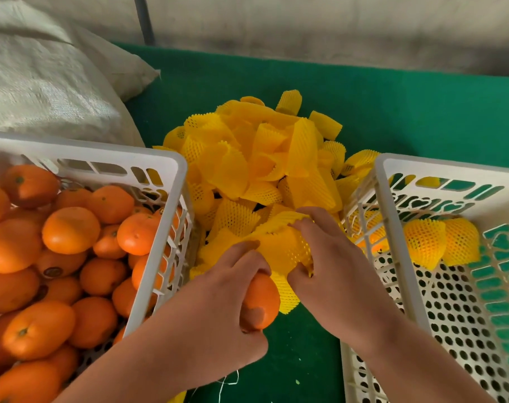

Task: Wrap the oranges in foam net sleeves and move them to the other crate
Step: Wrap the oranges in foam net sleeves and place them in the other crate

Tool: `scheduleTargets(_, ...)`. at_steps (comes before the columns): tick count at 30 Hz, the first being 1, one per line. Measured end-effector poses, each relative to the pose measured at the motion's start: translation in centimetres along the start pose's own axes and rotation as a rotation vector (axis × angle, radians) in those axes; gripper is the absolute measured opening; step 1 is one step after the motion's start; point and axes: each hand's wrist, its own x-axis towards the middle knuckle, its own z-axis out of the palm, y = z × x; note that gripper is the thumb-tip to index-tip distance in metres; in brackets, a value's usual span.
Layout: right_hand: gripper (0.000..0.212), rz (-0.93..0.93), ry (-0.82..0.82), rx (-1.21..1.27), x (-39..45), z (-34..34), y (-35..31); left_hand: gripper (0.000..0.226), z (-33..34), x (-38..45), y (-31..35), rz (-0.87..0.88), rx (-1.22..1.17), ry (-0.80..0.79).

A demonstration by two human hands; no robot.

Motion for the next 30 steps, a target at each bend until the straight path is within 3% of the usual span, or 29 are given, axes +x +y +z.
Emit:
scheduleTargets(5,0.046,-0.058,-0.007,-0.006,0.0,-0.1,-0.2,0.071,-1.0,-0.3,0.0,-0.048,-0.226,0.033)
scheduleTargets(11,0.039,-0.113,-0.01,0.023,-0.1,0.0,-0.6,0.063,-3.1,0.1,-0.5,-0.213,-1.11,0.026)
scheduleTargets(16,0.042,-0.137,-0.007,0.058,-0.2,0.4,-0.9,0.05,-3.6,0.1,-0.5,-0.126,-1.366,0.051)
scheduleTargets(20,0.048,-0.138,-0.006,0.108,-0.3,0.7,-0.9,0.055,-3.3,-0.1,-0.5,-0.107,-1.246,0.059)
scheduleTargets(25,0.069,-0.125,0.007,0.122,-0.4,0.7,-0.5,0.071,-1.9,-0.6,0.4,-0.033,-0.57,0.105)
scheduleTargets(30,0.069,-0.168,0.045,0.152,-0.3,0.6,-0.7,0.06,-1.7,-0.2,0.8,-0.015,-0.505,0.225)
